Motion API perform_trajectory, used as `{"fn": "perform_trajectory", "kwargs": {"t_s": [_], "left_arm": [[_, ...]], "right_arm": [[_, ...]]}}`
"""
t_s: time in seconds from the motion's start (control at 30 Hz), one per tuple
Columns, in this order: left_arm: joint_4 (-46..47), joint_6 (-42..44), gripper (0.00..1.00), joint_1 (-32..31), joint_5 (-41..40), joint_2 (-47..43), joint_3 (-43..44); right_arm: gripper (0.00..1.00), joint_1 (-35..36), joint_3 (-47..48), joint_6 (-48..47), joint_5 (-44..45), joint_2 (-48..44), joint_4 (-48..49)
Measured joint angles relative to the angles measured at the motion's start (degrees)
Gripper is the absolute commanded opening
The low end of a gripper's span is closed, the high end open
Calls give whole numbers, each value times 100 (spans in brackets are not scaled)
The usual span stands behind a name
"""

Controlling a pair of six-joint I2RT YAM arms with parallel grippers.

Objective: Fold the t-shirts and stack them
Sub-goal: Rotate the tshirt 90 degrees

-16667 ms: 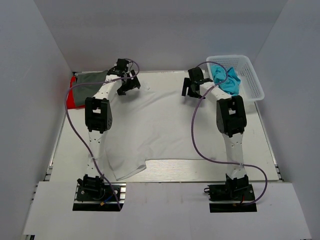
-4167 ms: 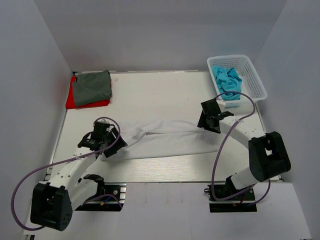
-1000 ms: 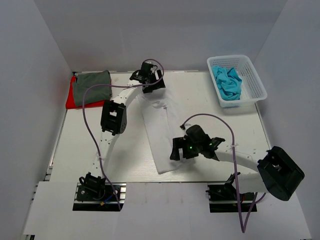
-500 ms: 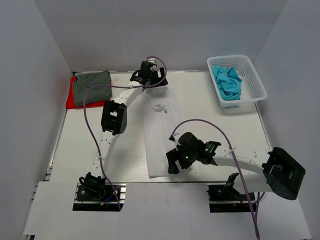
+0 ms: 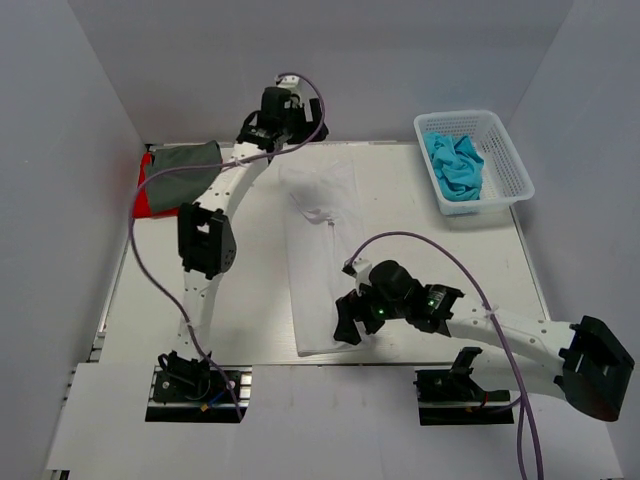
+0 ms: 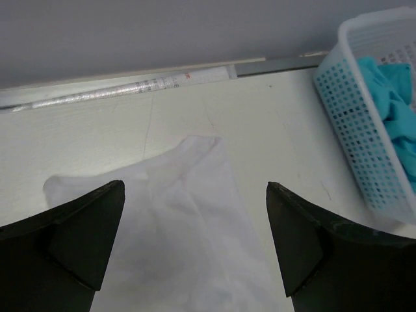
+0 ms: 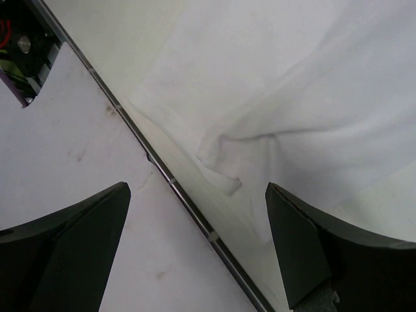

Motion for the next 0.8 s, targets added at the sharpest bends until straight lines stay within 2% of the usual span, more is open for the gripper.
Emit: {"fn": "perform_trajectory", "kwargs": {"t_s": [0.03,0.1,0.2,0.27,0.37,0.47,0.6,0.8], "left_arm": [[-133,-17,99,-9,-35,-400,-308],[-155,-98,99,-42,-105,-1565,-1460],[439,-354,99,-107,83,-4085,-4400],[820,-588,99,-157,210,-5429,-5847],[962,-979,99,-197,323,-6581,-7071],[896,-1320,99,-190,319,-6798,-7740],[422,-1641,99,-181,404,-6454,-8404],[63,-1884,99,-267,1049,-6481,-9162]], "right_arm": [[90,0,-2,-17,-72,76,109],[90,0,-2,-81,-258,332,402],[90,4,-4,-184,-535,719,719],[90,2,-4,-225,-671,911,850],[90,2,-37,-267,-815,1176,1003],[90,2,-264,-225,-944,1259,1119],[90,-13,-651,-79,-1154,1106,1349],[90,0,-817,-20,-1248,776,1338]]}}
